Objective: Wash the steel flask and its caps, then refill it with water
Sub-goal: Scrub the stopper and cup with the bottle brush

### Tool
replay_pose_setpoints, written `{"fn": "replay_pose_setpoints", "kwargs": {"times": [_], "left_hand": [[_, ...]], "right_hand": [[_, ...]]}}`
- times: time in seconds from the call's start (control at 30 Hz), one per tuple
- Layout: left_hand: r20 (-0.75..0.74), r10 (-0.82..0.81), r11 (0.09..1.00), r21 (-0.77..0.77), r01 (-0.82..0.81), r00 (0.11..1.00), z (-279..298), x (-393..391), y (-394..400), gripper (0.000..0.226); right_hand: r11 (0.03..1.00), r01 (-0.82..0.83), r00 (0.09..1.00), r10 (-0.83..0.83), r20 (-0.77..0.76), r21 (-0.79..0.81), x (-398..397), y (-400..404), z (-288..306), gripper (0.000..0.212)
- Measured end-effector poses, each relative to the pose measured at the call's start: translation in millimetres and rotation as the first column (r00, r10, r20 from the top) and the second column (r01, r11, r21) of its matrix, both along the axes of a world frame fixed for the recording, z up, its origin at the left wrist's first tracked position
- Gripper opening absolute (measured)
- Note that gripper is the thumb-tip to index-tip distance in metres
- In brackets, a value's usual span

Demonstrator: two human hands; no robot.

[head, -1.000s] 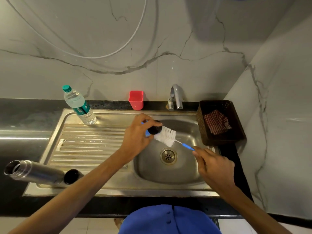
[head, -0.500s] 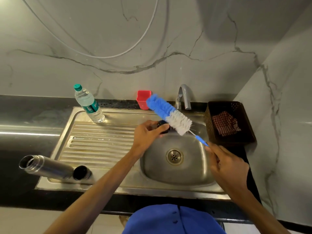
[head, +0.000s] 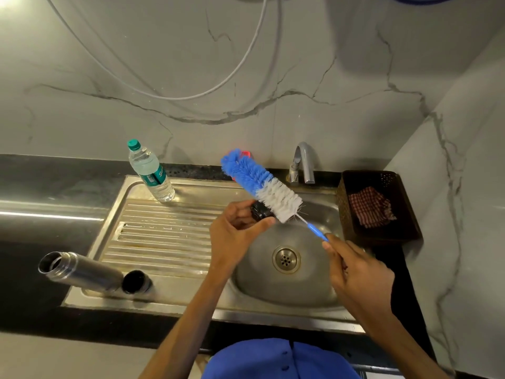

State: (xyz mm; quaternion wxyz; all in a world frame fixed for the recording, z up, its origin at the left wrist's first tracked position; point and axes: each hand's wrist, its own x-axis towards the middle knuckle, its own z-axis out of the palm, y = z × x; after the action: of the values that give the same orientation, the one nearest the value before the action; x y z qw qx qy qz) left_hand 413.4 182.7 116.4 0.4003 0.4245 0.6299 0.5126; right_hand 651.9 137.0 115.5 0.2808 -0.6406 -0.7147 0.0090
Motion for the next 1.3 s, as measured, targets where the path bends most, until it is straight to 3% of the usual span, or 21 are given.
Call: {"fn": "replay_pose_setpoints", "kwargs": {"times": [0.03,0.13,0.33,0.43,0.47,0.6,0.67,0.77,0.93,1.03,1.13,1.23,1.3], "left_hand": [[-0.016,0.034,0.999,0.001,-0.034,0.999,0.9,-6.3,2.9,0.051],[0.139,0.125,0.992,-0.028,-0.122,0.982,3.1,-20.0,11.4,0.040],[0.128,0.052,0.999,-0.007,-0.051,0.990,4.7,-7.5,-0.8,0.042],[0.410,0.217,0.976,-0.071,-0.207,0.886,10.5,-30.6,12.4,0.043],[0.442,0.231,0.973,-0.089,-0.214,0.867,10.2,-35.7,15.4,0.043],[0.353,-0.011,0.984,-0.162,0.072,0.936,6.4,-11.8,-0.9,0.055],[0.475,0.030,0.984,-0.169,0.057,0.880,6.4,-6.9,-3.3,0.045],[0.691,0.112,0.990,-0.140,-0.020,0.714,3.9,-19.5,11.0,0.046],[0.475,-0.084,0.940,-0.253,0.227,0.876,-2.6,-6.6,5.0,0.035],[0.498,-0.077,0.928,-0.282,0.245,0.864,-3.6,-7.6,4.7,0.048],[0.510,-0.054,0.955,-0.224,0.193,0.858,1.6,-10.4,9.5,0.038],[0.643,0.042,0.987,-0.144,0.067,0.764,5.8,-7.4,13.5,0.041],[0.614,0.017,0.988,-0.133,0.082,0.789,4.1,-4.8,14.8,0.042]], "right_hand": [[1.000,-0.008,1.000,0.008,0.000,-0.009,-1.0,-1.6,1.2,0.029],[0.998,-0.053,0.997,0.051,-0.054,-0.035,-7.2,-4.2,3.5,0.023],[1.000,-0.026,0.990,0.027,-0.141,0.005,-11.9,-2.4,9.4,0.025],[0.999,-0.041,0.988,0.039,-0.147,-0.012,-9.9,-5.6,3.8,0.023],[0.999,-0.044,0.989,0.041,-0.143,-0.020,-10.7,-6.3,0.5,0.023],[0.999,-0.012,0.983,0.005,-0.184,-0.035,-12.7,0.3,-5.3,0.024],[1.000,0.009,0.982,-0.012,-0.189,-0.019,-9.5,3.6,-4.1,0.025],[0.999,-0.007,0.986,0.000,-0.167,-0.037,-8.3,-0.9,-5.4,0.021],[0.992,0.022,0.969,-0.052,-0.242,-0.123,-9.4,-4.3,-6.9,0.021],[0.991,0.023,0.969,-0.054,-0.239,-0.129,-5.2,-4.6,-6.5,0.020],[0.989,0.025,0.973,-0.057,-0.223,-0.146,-4.0,-7.2,-7.3,0.020],[0.986,0.016,0.979,-0.049,-0.198,-0.167,-8.1,-10.3,-12.0,0.020],[0.982,0.015,0.980,-0.051,-0.190,-0.186,-10.2,-12.4,-14.6,0.020]]}}
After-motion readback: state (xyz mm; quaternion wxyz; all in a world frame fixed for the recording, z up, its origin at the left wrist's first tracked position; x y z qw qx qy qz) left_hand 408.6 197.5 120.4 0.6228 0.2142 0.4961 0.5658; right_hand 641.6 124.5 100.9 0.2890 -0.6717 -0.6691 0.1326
